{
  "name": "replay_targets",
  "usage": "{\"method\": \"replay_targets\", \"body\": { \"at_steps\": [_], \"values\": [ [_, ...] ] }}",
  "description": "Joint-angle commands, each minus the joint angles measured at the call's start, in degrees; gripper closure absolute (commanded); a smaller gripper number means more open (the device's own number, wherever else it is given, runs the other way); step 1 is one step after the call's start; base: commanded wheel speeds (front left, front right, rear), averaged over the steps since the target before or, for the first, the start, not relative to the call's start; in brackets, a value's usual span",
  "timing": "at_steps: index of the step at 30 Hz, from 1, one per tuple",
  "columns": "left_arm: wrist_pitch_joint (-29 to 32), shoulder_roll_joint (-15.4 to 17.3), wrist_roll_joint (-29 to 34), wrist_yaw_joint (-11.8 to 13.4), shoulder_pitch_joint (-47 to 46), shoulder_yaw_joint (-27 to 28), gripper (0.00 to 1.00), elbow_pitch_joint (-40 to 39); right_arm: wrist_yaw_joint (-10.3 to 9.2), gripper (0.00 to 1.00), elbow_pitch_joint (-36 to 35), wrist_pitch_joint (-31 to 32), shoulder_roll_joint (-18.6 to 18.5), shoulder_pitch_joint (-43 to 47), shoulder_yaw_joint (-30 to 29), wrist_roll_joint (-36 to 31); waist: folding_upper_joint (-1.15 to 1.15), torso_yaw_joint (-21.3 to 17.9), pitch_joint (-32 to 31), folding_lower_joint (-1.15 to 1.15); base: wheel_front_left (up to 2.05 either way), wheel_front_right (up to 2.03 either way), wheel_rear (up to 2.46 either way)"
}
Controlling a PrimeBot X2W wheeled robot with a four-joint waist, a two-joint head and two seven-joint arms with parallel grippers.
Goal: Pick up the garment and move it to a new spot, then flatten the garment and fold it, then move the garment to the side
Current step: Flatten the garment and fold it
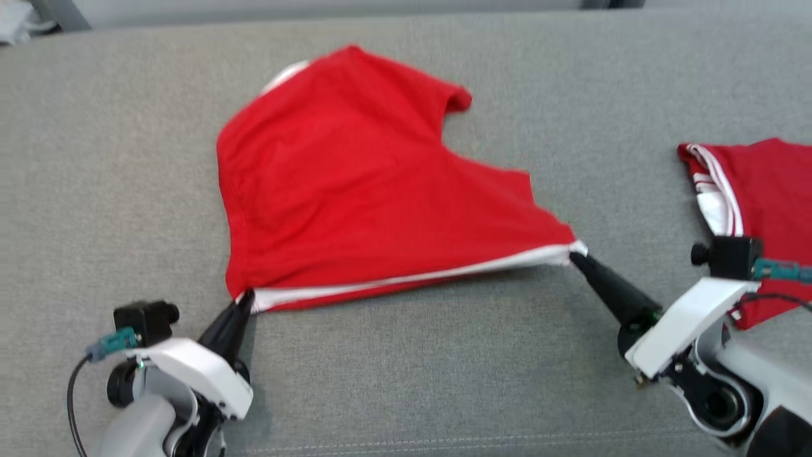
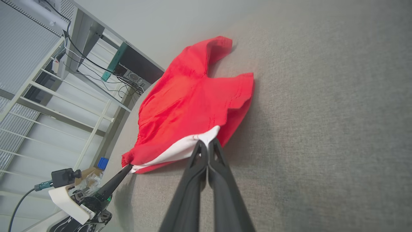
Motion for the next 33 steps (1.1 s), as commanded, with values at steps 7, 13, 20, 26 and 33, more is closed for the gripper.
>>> {"method": "replay_targets", "body": {
  "at_steps": [7, 13, 20, 26, 33],
  "values": [
    [-0.3, 4.5, -0.6, 0.0, 5.0, -2.0, 1.00, -0.1, 0.00, 1.00, -2.6, 3.7, -3.5, 7.5, 2.0, 3.6, 0.00, 0.9, -8.5, 0.00, 0.00, 0.00, 0.00],
    [7.4, 10.6, -3.8, 0.0, 3.3, -9.8, 1.00, -3.0, 0.00, 1.00, -6.7, 9.6, -8.1, 9.0, 2.5, 5.6, 0.00, 1.3, -8.6, 0.00, 0.00, 0.00, 0.00],
    [26.2, 20.5, -11.0, 0.0, -3.9, -15.4, 1.00, -14.8, 0.00, 1.00, -13.7, 17.6, -15.6, 5.9, 1.7, 7.4, 0.00, 2.0, -3.4, 0.00, 0.00, 0.00, 0.00],
    [43.7, 22.4, -20.0, 0.0, -19.3, -12.5, 1.00, -20.2, 0.00, 1.00, -5.7, 21.2, -9.1, -12.7, -2.0, -0.8, 0.00, 0.8, 8.5, 0.00, 0.00, 0.00, 0.00],
    [15.6, 21.5, -1.2, 0.0, -49.1, -1.5, 1.00, -17.8, 0.00, 1.00, 16.7, 3.6, 4.3, -44.0, -17.3, -9.8, 0.00, -2.7, 18.9, 0.00, 0.00, 0.00, 0.00]
  ]
}}
